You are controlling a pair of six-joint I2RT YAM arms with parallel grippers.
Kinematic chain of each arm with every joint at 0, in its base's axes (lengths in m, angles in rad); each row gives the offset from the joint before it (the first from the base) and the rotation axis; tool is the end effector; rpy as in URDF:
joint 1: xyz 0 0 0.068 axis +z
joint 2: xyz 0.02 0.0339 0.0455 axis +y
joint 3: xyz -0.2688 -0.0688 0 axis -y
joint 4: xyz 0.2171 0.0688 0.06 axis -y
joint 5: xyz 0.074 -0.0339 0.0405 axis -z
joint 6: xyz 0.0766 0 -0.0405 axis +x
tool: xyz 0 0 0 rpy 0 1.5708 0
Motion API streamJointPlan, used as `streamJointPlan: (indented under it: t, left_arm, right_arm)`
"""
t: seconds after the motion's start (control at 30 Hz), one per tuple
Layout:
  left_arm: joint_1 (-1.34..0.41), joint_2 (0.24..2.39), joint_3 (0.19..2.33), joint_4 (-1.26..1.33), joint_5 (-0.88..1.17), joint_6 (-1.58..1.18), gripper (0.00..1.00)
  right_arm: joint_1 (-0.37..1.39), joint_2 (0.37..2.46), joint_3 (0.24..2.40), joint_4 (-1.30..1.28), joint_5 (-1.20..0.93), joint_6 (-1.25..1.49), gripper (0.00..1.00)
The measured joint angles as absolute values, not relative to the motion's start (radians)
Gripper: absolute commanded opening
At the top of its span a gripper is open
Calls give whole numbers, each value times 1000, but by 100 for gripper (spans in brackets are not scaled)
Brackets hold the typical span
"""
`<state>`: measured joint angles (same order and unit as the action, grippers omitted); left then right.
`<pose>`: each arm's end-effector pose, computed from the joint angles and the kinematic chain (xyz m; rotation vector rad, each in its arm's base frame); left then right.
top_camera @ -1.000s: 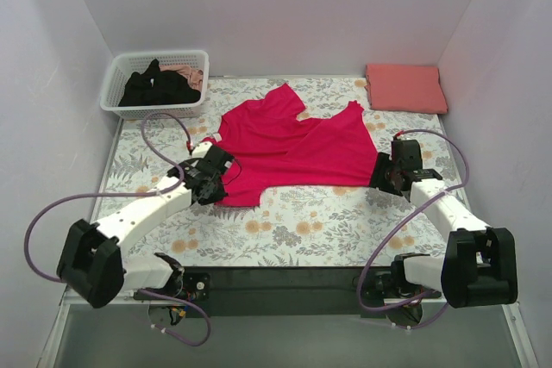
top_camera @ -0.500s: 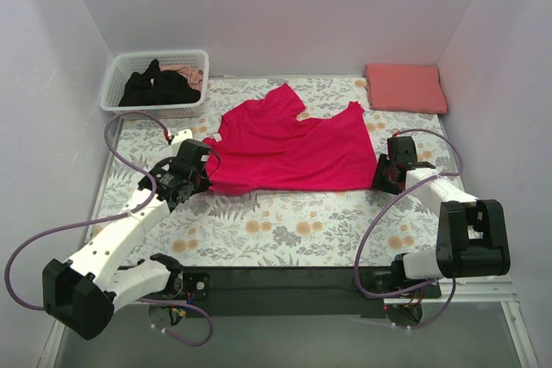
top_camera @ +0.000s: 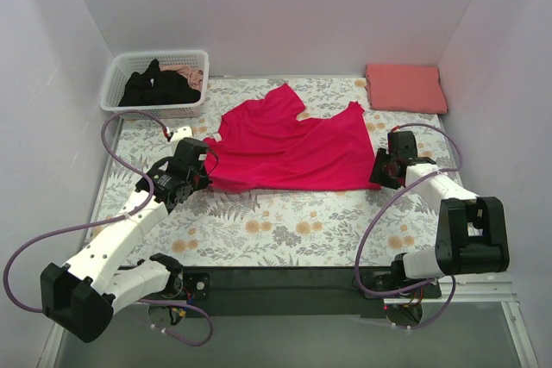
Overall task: Fold and stack the t-shirts
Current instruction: Flatten the tshirt out
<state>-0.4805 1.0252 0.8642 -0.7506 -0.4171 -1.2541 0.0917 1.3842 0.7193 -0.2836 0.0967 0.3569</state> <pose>0.1852 -0.0615 0.2538 -1.0631 2.1508 -0.2966 0.2651 0.0170 0.1688 0.3711 2.4864 0.0612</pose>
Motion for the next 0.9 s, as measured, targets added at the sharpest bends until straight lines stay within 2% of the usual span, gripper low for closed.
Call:
streamJointPlan:
  t: [0.17, 0.57, 0.9]
  left_arm:
    - [-480, 1025, 863, -744, -411, -1253, 0]
    - [-480, 1016, 863, -738, -403, -1249, 0]
    - [-480, 1008, 848, -717, -374, -1250, 0]
  right_arm:
    - [92, 1459, 731, -282, 105, 339, 45]
    - [92, 1439, 738, -323, 175, 326, 50]
    - [133, 1464, 746, -341, 184, 338, 50]
